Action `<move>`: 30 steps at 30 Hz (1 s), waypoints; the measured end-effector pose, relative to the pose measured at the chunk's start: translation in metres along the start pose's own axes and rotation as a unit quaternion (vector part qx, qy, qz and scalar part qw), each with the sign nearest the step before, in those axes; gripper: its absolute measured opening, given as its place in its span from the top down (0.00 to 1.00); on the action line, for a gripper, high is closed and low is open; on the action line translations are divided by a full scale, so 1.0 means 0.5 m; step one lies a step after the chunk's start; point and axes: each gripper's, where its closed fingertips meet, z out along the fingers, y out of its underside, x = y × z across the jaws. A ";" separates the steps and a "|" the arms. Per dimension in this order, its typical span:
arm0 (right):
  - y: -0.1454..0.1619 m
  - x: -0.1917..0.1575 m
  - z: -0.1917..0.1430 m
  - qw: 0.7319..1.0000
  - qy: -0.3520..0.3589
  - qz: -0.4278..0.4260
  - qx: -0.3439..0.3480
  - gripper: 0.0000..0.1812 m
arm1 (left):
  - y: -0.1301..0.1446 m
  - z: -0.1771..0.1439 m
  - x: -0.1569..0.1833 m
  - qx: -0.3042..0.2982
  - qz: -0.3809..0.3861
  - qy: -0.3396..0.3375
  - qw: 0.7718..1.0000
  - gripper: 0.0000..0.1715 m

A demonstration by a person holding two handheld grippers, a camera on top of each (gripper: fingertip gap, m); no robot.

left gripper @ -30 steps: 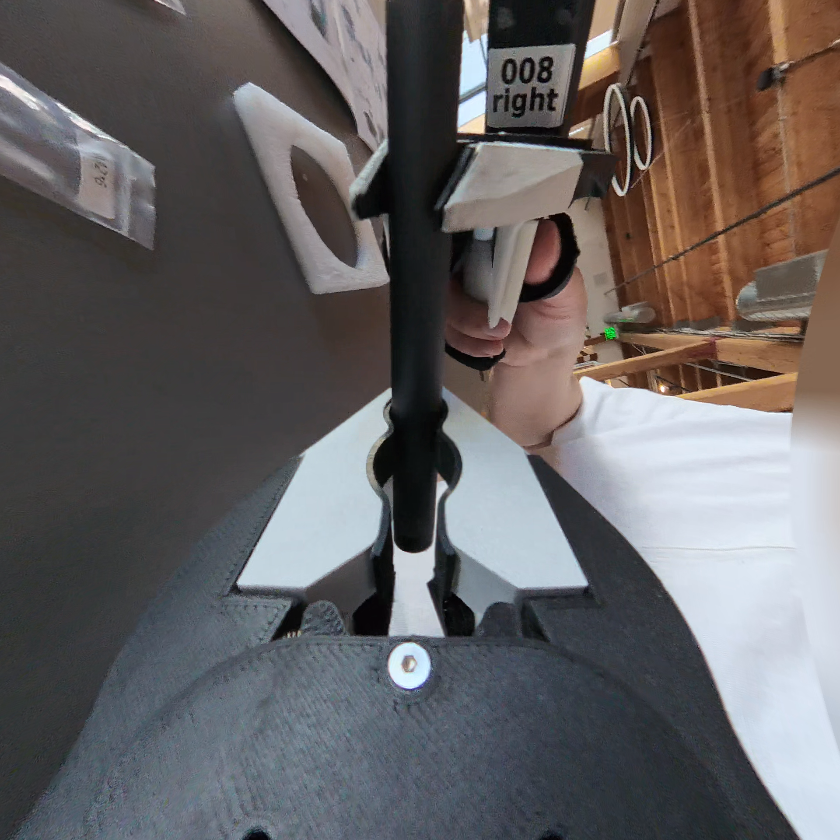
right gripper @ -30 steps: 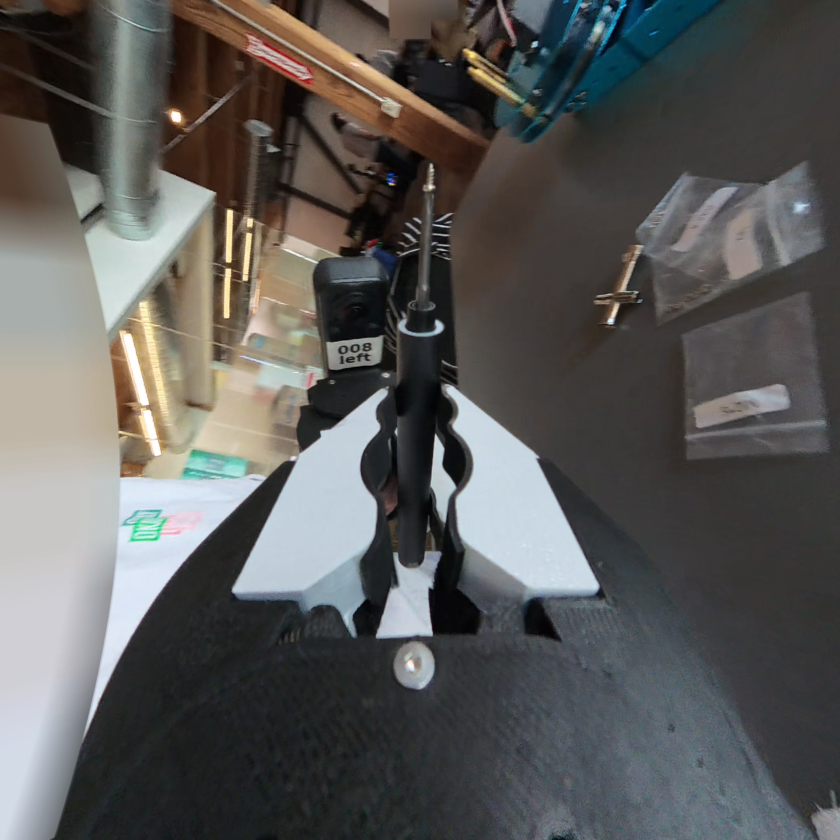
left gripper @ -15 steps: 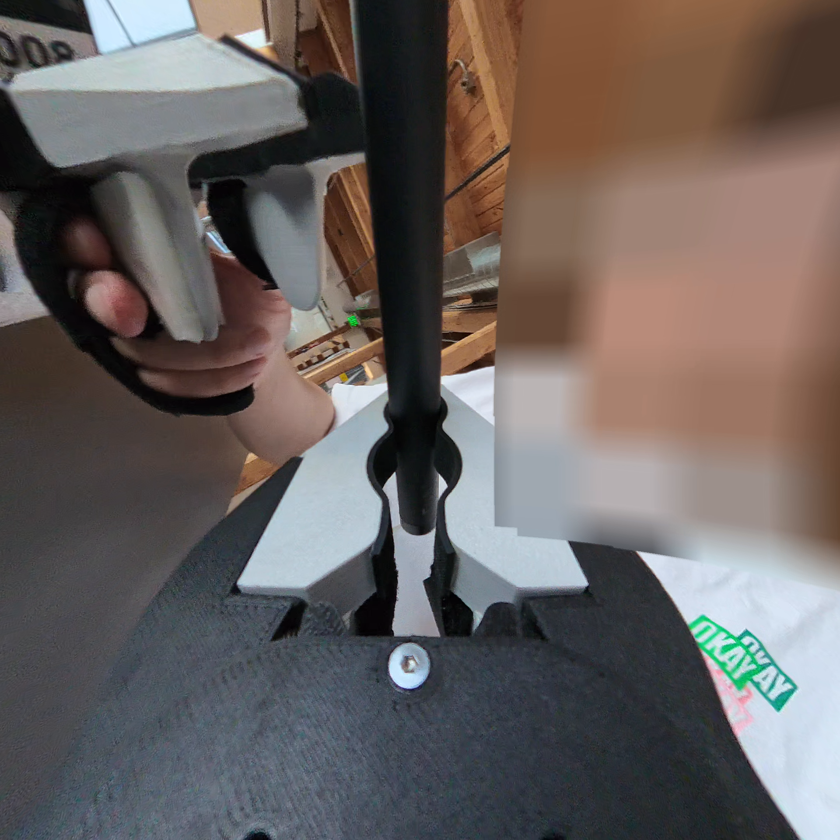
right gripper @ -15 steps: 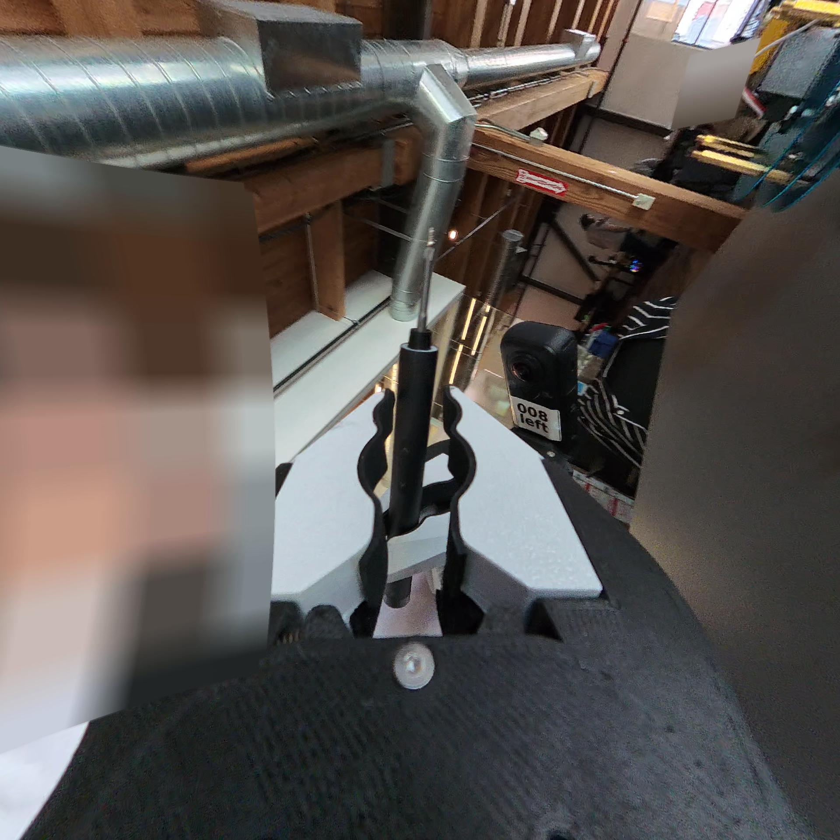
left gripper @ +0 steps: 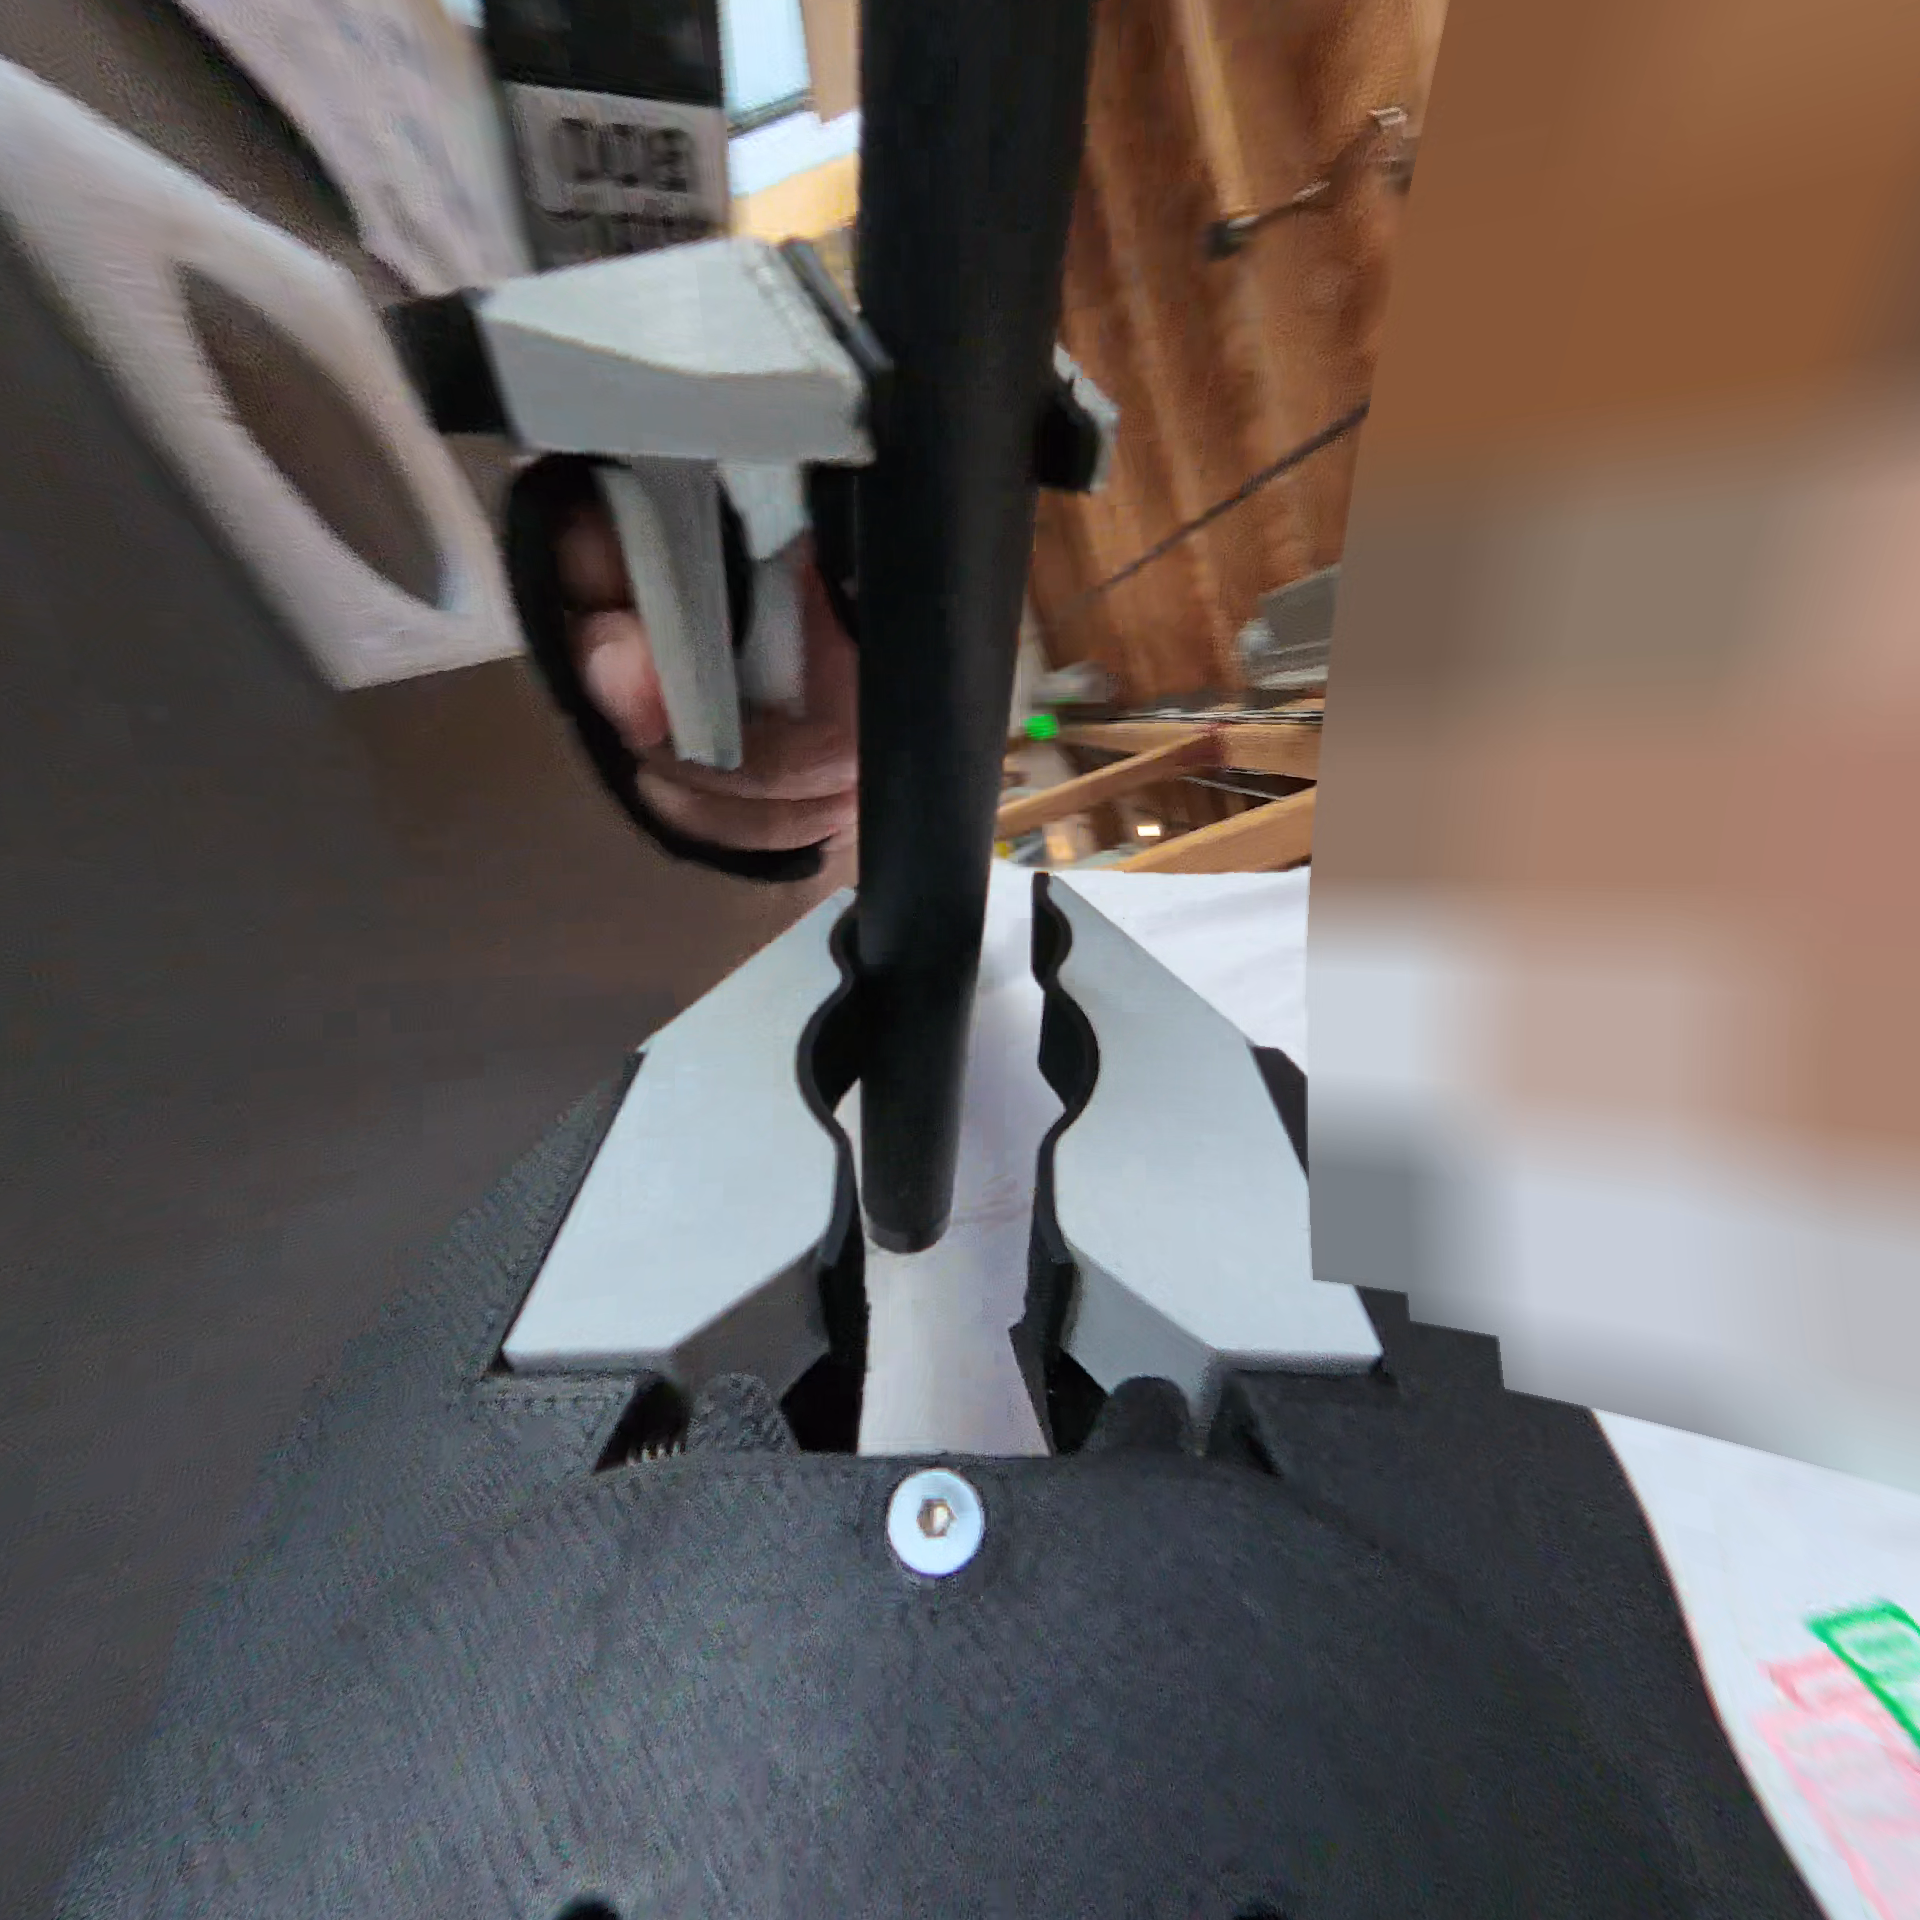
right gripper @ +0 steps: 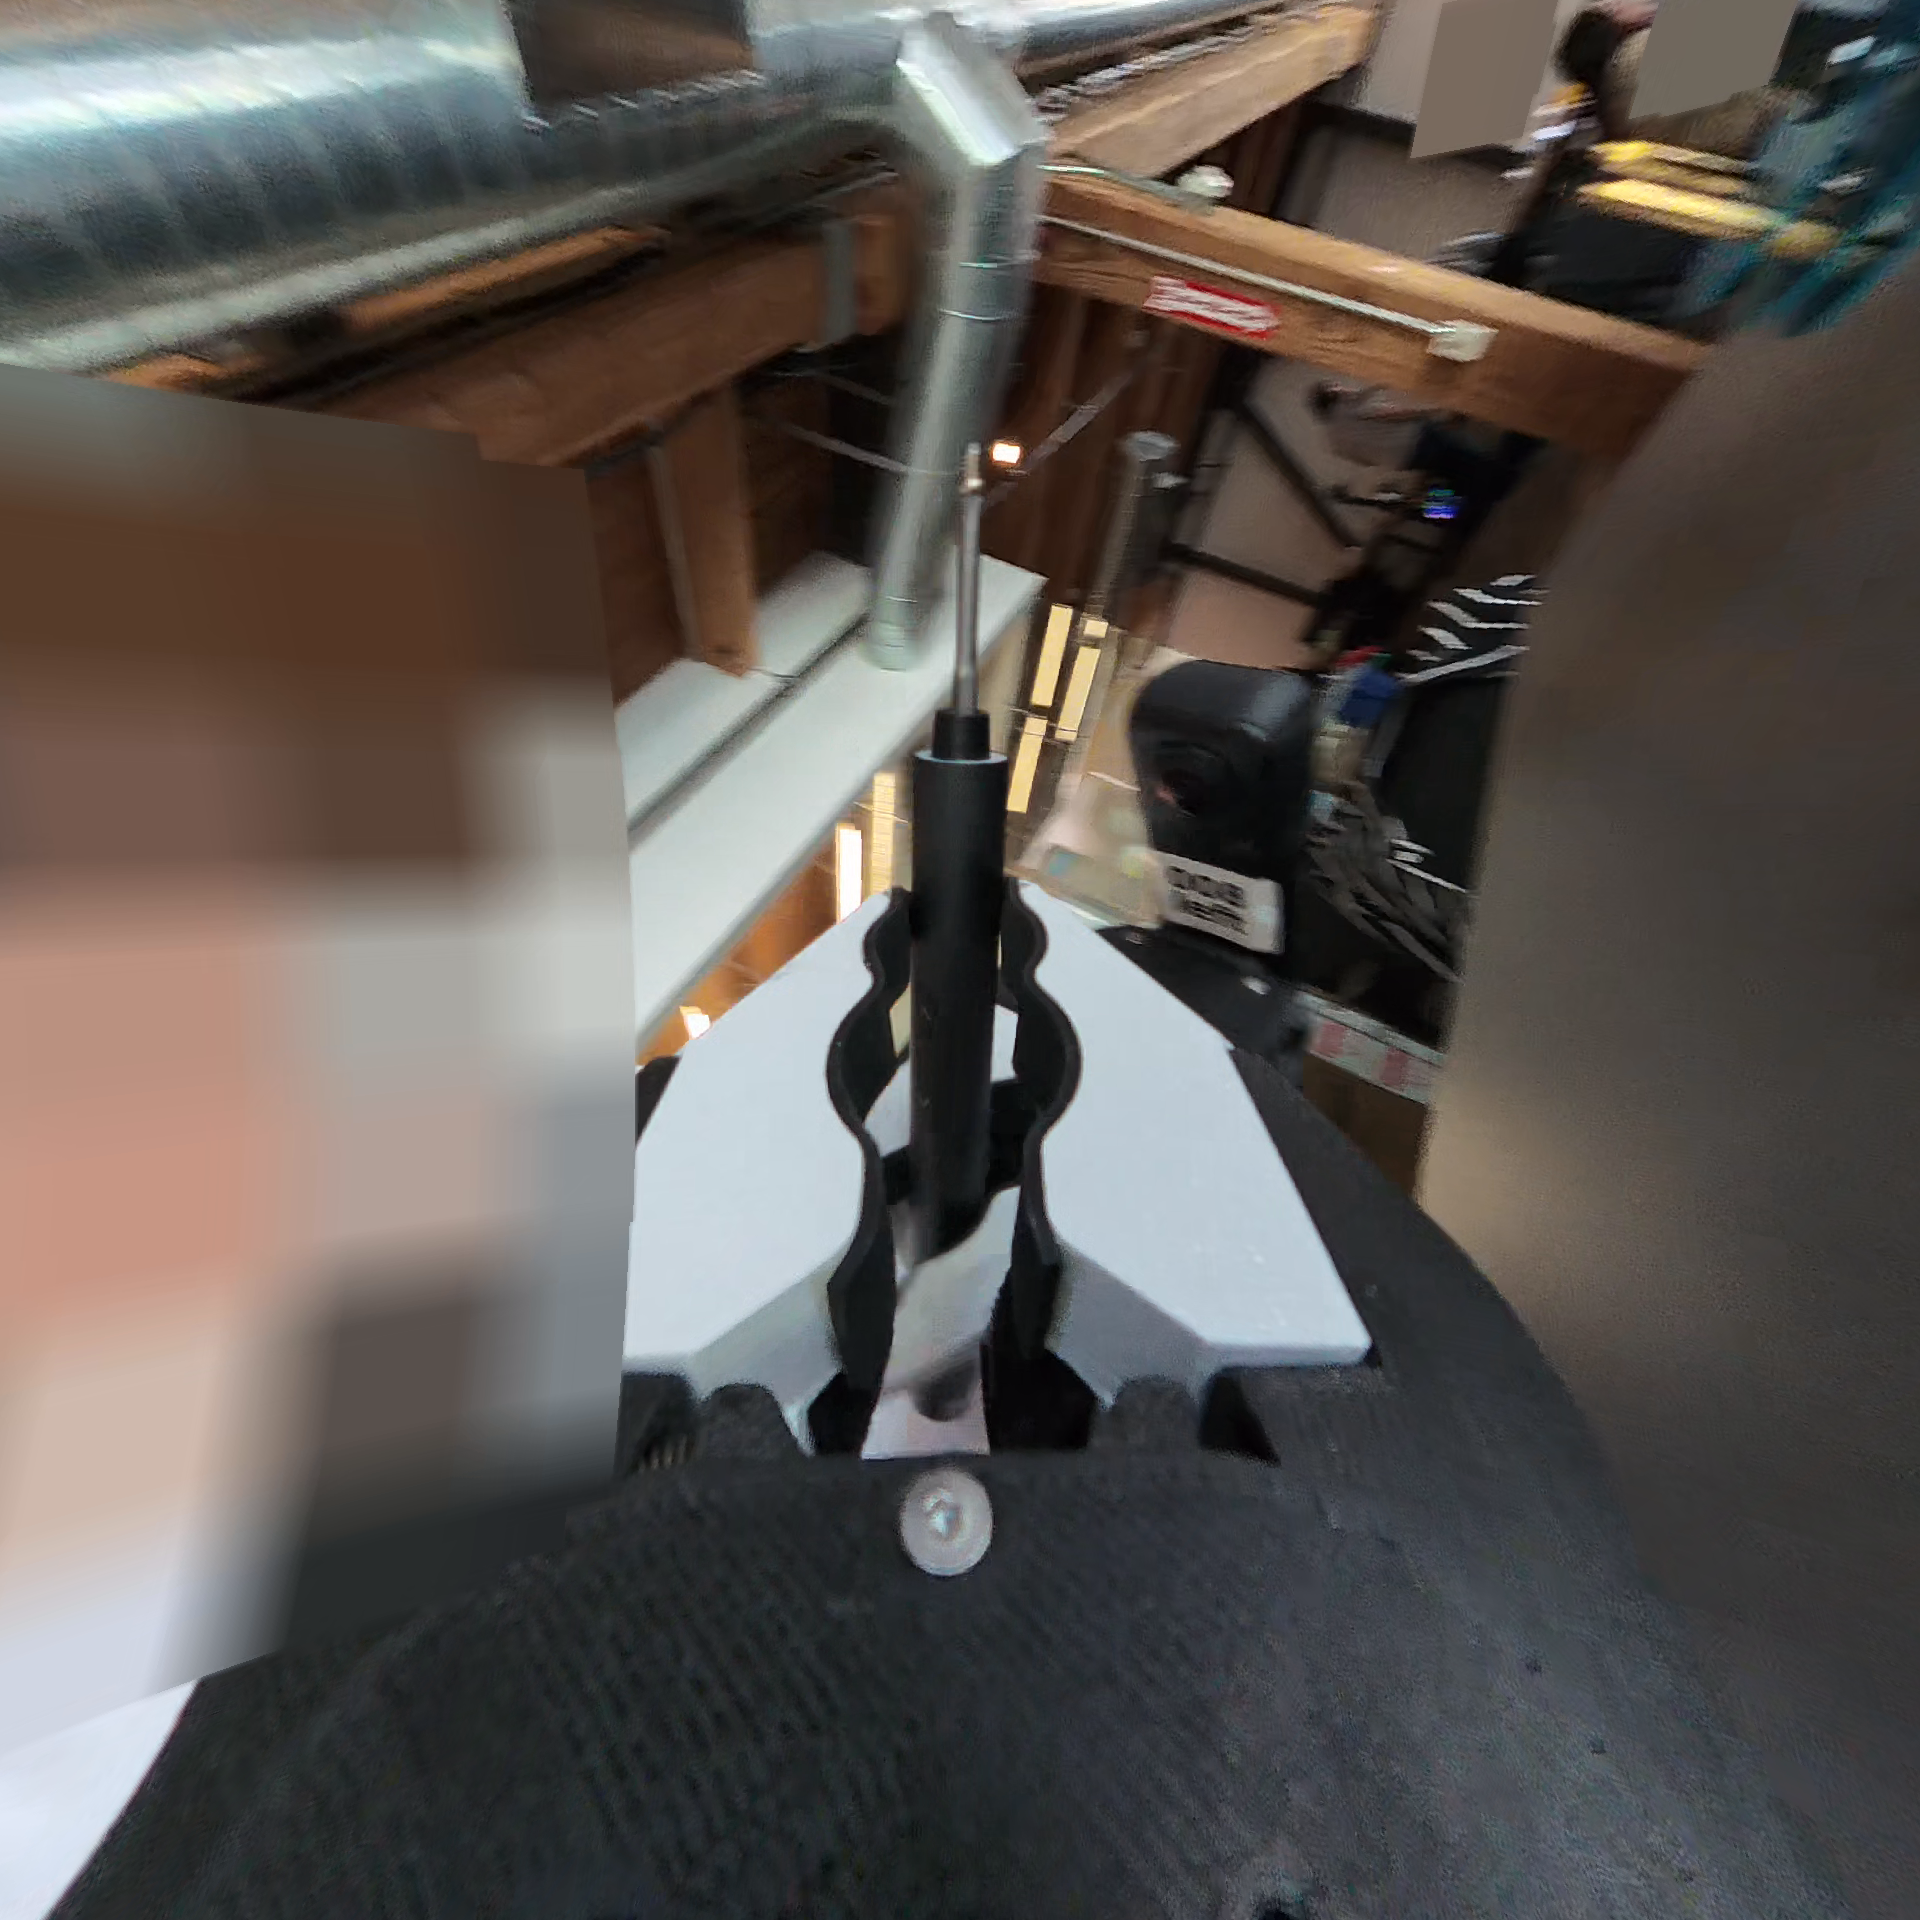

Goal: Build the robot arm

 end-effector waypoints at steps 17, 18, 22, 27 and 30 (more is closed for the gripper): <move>-0.017 0.123 0.000 0.979 0.196 -0.026 -0.047 0.90 | -0.033 -0.070 -0.065 0.083 -0.062 -0.069 0.992 0.95; -0.019 0.123 0.008 0.981 0.185 -0.024 -0.050 0.90 | -0.034 -0.076 -0.067 0.086 -0.059 -0.069 0.992 0.95; -0.025 0.138 0.033 0.983 0.166 -0.029 -0.066 0.87 | -0.034 -0.101 -0.061 0.089 -0.035 -0.072 0.993 0.95; -0.059 0.147 0.045 0.983 0.164 -0.070 -0.042 0.79 | -0.041 -0.155 -0.058 0.103 -0.031 -0.074 0.991 0.94; -0.088 0.180 0.020 0.966 0.225 -0.127 -0.024 0.80 | -0.044 -0.197 -0.066 0.104 -0.030 -0.096 0.990 0.95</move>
